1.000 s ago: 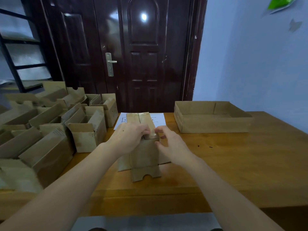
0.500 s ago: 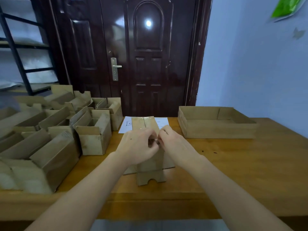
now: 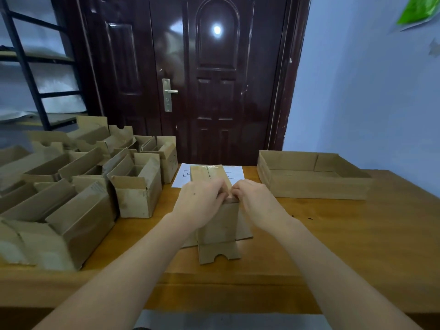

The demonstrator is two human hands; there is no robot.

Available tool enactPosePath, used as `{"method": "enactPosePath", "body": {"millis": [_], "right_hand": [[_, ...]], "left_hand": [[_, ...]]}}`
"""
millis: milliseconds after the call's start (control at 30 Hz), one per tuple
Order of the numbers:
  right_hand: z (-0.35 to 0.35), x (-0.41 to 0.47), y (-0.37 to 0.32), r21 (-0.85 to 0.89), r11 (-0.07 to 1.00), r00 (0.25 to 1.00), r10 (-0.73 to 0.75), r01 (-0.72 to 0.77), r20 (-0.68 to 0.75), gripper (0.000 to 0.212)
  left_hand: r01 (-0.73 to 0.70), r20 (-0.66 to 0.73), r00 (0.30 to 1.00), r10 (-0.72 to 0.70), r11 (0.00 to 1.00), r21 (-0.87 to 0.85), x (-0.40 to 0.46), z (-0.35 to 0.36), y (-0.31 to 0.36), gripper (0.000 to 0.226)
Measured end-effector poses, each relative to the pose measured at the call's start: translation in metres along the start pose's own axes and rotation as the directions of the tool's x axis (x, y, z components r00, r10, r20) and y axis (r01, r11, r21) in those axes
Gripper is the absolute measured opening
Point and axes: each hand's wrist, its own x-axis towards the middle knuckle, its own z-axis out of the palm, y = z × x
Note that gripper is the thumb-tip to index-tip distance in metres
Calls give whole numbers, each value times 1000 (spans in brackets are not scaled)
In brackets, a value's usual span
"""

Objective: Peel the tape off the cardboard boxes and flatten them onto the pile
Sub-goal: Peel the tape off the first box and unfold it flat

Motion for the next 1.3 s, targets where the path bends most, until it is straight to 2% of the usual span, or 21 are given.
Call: {"method": "enactPosePath", "body": {"millis": [100,267,367,533,700,800,900,967,1100,1200,1300], "right_hand": [[-1,0,1,-12,1000,1000,-29,29,-6,23],[10,3,-5,-293,954,997,73,-58,38,32],[9,7,-9,-295,952,992,110,-86,66,24],[-3,8,-4,-287,957,988,-9,53,152,16],[-2,-1,5,-216,973,985,-47,83,169,13],[2,-10,5,-57,998,998,15,-11,68,23],[4,-16,2,121,990,996,84,-79,-39,23],[7,-16,-2,51,991,991,123,-120,-56,21],[9,-11,-12,-275,953,992,112,-124,-59,25],[7,-6,-12,-360,925,993,114,-121,-41,26],[7,-5,-10,-358,926,992,119,-122,-29,22]], "left_hand": [[-56,-49,997,58,998,42,-5,4,0,14],[-54,-131,989,66,994,91,-11,12,2,15],[-51,-151,987,61,996,72,-14,14,5,14],[-70,-123,989,80,995,78,-18,11,9,19],[-65,-109,991,76,993,103,-19,10,12,28],[-61,-97,993,71,992,108,-20,11,12,31],[-54,-81,995,64,990,127,-20,9,13,34],[-50,-36,998,56,989,137,-20,10,13,27],[-51,0,999,51,993,110,-18,9,14,21],[-46,13,999,45,993,107,-17,5,15,23],[-56,27,998,53,992,113,-14,4,15,35]]}}
